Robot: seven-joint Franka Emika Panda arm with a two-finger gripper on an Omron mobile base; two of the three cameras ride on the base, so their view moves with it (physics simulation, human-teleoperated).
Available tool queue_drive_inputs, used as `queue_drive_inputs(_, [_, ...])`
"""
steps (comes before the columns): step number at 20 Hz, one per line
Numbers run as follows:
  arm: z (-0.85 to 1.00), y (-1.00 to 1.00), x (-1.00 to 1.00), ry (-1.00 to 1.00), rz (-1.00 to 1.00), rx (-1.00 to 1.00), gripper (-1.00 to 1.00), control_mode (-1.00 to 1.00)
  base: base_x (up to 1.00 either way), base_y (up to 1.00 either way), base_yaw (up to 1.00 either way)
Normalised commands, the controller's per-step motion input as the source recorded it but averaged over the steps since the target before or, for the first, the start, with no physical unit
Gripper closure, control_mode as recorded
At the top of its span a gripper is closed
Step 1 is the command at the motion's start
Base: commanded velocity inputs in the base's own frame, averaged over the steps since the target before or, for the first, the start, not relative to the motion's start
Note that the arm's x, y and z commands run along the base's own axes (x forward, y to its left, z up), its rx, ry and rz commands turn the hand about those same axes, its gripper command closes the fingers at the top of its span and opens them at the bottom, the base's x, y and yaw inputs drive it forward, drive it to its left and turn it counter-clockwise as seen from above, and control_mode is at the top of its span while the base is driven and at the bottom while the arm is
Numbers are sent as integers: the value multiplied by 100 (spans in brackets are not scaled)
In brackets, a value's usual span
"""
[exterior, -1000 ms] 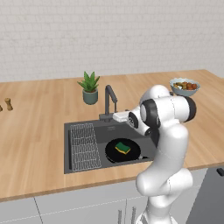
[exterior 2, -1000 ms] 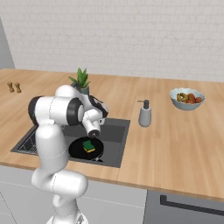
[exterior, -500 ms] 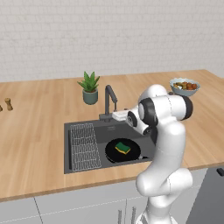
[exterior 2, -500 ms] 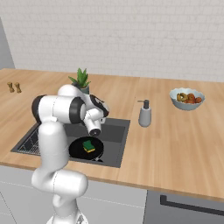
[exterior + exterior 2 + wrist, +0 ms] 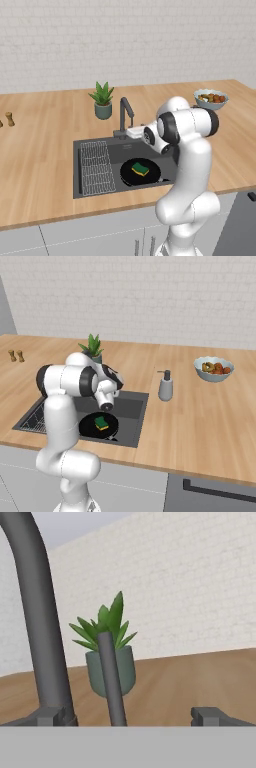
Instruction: Pick the pan and sponge and place them into the sink. Then turn on the water.
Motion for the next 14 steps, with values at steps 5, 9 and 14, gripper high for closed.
queue_drive_inputs(5, [0, 2, 16, 0, -1, 0, -100, -100, 0, 0, 0])
queue_drive_inputs(9, [0, 0, 27, 0, -1, 0, -100, -100, 0, 0, 0])
queue_drive_inputs(14, [0, 0, 29, 0, -1, 0, -100, -100, 0, 0, 0])
